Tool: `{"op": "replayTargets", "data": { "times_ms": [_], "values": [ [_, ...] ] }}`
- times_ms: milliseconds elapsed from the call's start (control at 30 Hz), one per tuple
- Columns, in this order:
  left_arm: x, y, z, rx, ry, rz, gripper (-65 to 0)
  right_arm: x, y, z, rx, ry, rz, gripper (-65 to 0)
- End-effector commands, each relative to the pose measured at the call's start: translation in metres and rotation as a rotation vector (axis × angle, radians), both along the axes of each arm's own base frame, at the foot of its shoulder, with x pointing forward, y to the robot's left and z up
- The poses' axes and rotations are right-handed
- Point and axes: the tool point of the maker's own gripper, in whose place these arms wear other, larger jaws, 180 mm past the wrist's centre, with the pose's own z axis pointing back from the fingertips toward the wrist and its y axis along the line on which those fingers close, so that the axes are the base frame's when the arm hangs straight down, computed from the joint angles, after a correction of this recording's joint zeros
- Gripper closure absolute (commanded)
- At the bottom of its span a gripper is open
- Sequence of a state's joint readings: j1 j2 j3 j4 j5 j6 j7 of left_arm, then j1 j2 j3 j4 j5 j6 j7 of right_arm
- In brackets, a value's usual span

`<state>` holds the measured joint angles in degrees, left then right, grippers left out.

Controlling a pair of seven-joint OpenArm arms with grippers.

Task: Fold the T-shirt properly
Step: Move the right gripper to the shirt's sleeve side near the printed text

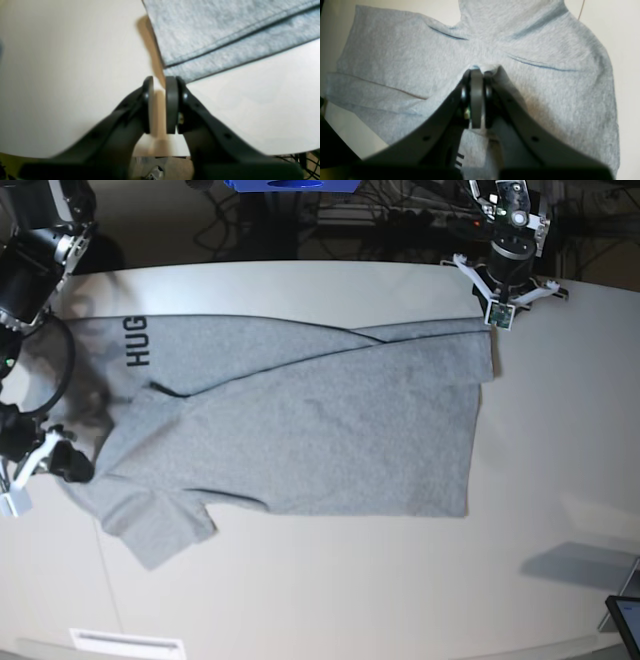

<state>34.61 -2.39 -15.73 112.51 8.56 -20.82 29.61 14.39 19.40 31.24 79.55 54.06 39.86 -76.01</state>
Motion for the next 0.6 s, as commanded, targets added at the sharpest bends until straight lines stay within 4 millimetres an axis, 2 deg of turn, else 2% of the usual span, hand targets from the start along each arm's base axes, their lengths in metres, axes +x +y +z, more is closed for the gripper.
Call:
{"op": "replayTargets", "data": {
  "times_ms": [0, 200, 267, 367, 500, 567],
  "values": [
    [0.0049, 0.0018, 0.0102, 0.010, -0.038, -0.002, -9.4, 0.0106, -0.0056, 0.0220, 0.000, -0.074, -0.006, -0.1],
    [0.0049, 0.0018, 0.0102, 0.010, -0.038, -0.002, -9.4, 0.0106, -0.0056, 0.0220, 0.000, -0.074, -0.006, -0.4],
    [0.0049, 0.0018, 0.0102, 0.010, -0.038, -0.002, -9.4, 0.0100, -0.0049, 0.0209, -0.001, -0.069, -0.004, -5.2],
    [0.0049, 0.0018, 0.0102, 0.010, -0.038, -0.002, -9.4, 0.0096, -0.0044, 0.0202, 0.001, -0.067, -0.003, -20.6],
    [0.0056, 0.0007, 0.0102, 0.008, -0.040, -0.005, -9.4, 0.0096, -0.0038, 0.0200, 0.002, -0.067, -0.003, -47.4],
    [0.0059, -0.0004, 0.0099, 0.006, -0.039, -0.007, -9.4, 0.0092, -0.0038, 0.0199, 0.001, -0.067, -0.003, -55.1]
  ]
}}
